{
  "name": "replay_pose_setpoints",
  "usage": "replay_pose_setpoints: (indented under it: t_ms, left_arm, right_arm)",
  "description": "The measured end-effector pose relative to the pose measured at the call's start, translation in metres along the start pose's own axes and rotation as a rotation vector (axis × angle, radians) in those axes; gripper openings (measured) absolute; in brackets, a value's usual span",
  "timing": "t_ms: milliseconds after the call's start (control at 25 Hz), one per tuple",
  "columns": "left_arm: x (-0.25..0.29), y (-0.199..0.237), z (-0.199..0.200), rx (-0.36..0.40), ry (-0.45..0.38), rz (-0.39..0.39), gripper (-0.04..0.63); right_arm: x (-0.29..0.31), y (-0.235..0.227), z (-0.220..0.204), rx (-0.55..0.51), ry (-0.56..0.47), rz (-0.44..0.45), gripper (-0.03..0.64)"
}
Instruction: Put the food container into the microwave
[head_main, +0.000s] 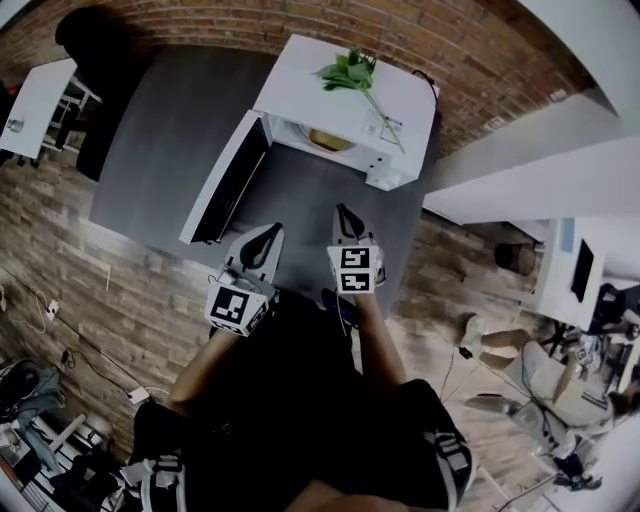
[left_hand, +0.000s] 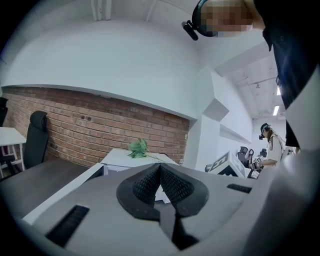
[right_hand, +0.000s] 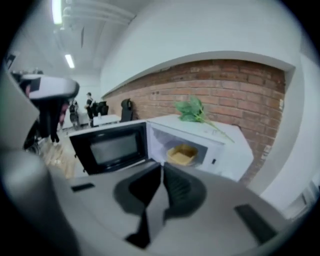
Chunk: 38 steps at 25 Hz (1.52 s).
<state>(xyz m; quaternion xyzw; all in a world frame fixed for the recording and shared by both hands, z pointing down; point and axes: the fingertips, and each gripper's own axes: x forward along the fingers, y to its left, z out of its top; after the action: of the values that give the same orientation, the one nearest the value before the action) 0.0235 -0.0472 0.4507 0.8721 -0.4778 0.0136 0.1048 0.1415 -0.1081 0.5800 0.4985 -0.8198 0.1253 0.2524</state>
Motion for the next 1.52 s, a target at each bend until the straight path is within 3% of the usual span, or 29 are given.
replay_pose_setpoints:
  t_ms: [280, 520, 1040, 1520]
  left_arm:
    - [-0.004, 0.009, 0.005, -0.023, -0.021, -0.045, 0.035]
    - [-0.006, 0.023, 0.003, -0.017, -0.016, -0.103, 0.035]
    - [-0.022, 0.050, 0.006, -0.048, 0.008, -0.199, 0.035]
    - [-0.014, 0.060, 0.008, -0.049, 0.006, -0.223, 0.035]
  right_arm:
    - [-0.050, 0.029, 0.035, 0.195, -0.166, 0.034, 0.040]
    - [-0.067, 0.055, 0.056, 0.246, -0.196, 0.020, 0.038]
    - [-0.098, 0.108, 0.090, 0.309, -0.287, -0.070, 0.035]
    - [-0.093, 0.115, 0.094, 0.273, -0.289, -0.092, 0.032]
